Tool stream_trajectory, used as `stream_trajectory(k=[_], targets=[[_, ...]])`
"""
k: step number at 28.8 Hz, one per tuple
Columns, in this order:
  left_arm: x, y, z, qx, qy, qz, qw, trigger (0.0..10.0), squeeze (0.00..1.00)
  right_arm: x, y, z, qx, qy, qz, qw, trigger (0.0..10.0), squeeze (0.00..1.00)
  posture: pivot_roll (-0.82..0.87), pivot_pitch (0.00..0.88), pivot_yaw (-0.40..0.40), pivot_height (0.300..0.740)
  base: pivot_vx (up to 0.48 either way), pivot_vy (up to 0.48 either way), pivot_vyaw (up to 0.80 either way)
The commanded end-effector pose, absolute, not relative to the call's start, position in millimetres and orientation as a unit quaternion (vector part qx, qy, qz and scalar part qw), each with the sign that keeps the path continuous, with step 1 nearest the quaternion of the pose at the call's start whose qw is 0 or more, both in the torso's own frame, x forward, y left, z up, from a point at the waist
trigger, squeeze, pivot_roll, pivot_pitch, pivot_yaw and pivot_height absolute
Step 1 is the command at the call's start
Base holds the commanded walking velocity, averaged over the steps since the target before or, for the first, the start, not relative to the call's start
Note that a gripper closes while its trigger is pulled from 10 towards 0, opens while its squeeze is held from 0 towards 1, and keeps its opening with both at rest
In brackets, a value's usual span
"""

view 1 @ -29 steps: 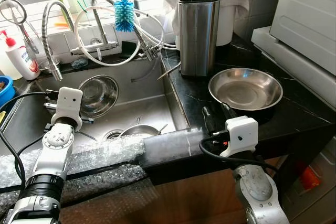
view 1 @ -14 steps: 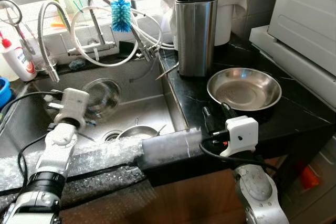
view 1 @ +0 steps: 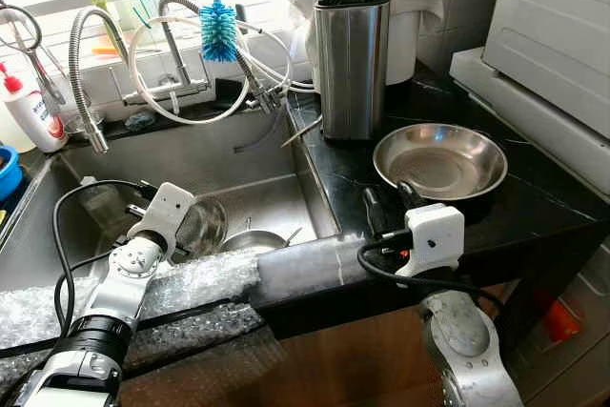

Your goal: Kitchen organization

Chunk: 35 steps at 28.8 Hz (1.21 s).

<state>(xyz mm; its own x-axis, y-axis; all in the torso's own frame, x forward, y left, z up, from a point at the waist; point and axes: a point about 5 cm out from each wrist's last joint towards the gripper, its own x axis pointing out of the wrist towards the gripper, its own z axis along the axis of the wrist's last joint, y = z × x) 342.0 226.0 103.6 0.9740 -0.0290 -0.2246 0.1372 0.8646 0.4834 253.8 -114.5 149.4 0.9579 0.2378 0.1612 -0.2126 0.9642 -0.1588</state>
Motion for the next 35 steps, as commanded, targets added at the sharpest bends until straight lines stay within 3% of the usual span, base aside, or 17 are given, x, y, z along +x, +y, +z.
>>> stream_trajectory(k=[1, 2, 3, 4, 5, 6, 8, 11, 19, 27, 32, 34, 35], targets=[[340.1, 226.8, 96.5, 0.248, 0.124, -0.039, 0.96, 10.0, 1.0, 255.3, -110.5, 149.5, -0.068, -0.086, 0.119, 0.987, 10.0, 0.0, -0.1, 0.0, 0.139, 0.74, 0.0, 0.0, 0.0], [340.1, 226.8, 96.5, 0.248, 0.124, -0.039, 0.96, 10.0, 1.0, 255.3, -110.5, 149.5, -0.068, -0.086, 0.119, 0.987, 10.0, 0.0, -0.1, 0.0, 0.139, 0.74, 0.0, 0.0, 0.0], [340.6, 226.9, 97.3, 0.246, 0.123, -0.037, 0.961, 10.0, 0.84, 255.4, -110.6, 149.6, -0.068, -0.086, 0.119, 0.987, 10.0, 0.0, -0.1, 0.0, 0.138, 0.74, 0.0, 0.0, 0.0], [340.9, 226.8, 97.7, 0.246, 0.122, -0.037, 0.961, 10.0, 0.46, 255.5, -110.6, 149.6, -0.068, -0.086, 0.119, 0.987, 10.0, 0.0, -0.1, 0.0, 0.138, 0.74, 0.0, 0.0, 0.0], [340.9, 226.8, 97.7, 0.246, 0.122, -0.037, 0.961, 10.0, 0.46, 255.5, -110.6, 149.6, -0.068, -0.086, 0.119, 0.987, 10.0, 0.0, -0.1, 0.0, 0.138, 0.74, 0.0, 0.0, 0.0], [342.3, 227.8, 101.7, 0.243, 0.11, -0.027, 0.964, 10.0, 0.0, 255.9, -110.6, 150.0, -0.068, -0.086, 0.118, 0.987, 10.0, 0.0, -0.1, 0.0, 0.138, 0.74, 0.0, 0.0, 0.0], [343.8, 229.3, 106.2, 0.231, 0.097, -0.015, 0.968, 10.0, 0.0, 256.3, -110.7, 150.3, -0.068, -0.087, 0.117, 0.987, 10.0, 0.0, -0.1, 0.0, 0.137, 0.74, 0.0, 0.0, 0.0], [349.8, 236.0, 140.5, 0.148, -0.005, 0.036, 0.988, 10.0, 0.0, 258.2, -111.8, 153.1, -0.069, -0.09, 0.113, 0.987, 10.0, 0.0, -0.1, 0.0, 0.135, 0.74, 0.0, 0.0, 0.0], [344.2, 266.5, 191.4, 0.07, -0.114, 0.081, 0.988, 10.0, 0.0, 258.9, -113.1, 154.3, -0.07, -0.092, 0.11, 0.987, 10.0, 0.0, -0.1, 0.0, 0.14, 0.74, 0.0, 0.0, 0.0], [312.1, 290.5, 203.0, 0.073, -0.163, 0.075, 0.981, 10.0, 0.0, 257.3, -111.7, 153.1, -0.068, -0.091, 0.111, 0.987, 10.0, 0.0, -0.09, 0.0, 0.151, 0.74, 0.0, 0.0, 0.0], [307.6, 292.5, 203.5, 0.071, -0.165, 0.074, 0.981, 10.0, 0.0, 257.1, -111.6, 153.1, -0.068, -0.091, 0.111, 0.987, 10.0, 0.0, -0.09, 0.0, 0.151, 0.74, 0.0, 0.0, 0.0], [267.5, 307.2, 192.2, 0.079, -0.145, 0.082, 0.983, 10.0, 0.0, 255.6, -113.9, 152.7, -0.067, -0.093, 0.108, 0.988, 10.0, 0.0, -0.09, 0.0, 0.168, 0.74, 0.0, 0.0, 0.0], [264.6, 306.1, 190.0, 0.077, -0.141, 0.082, 0.984, 10.0, 0.0, 255.3, -113.9, 152.5, -0.067, -0.093, 0.108, 0.988, 10.0, 0.0, -0.09, 0.0, 0.169, 0.74, 0.0, 0.0, 0.0]])
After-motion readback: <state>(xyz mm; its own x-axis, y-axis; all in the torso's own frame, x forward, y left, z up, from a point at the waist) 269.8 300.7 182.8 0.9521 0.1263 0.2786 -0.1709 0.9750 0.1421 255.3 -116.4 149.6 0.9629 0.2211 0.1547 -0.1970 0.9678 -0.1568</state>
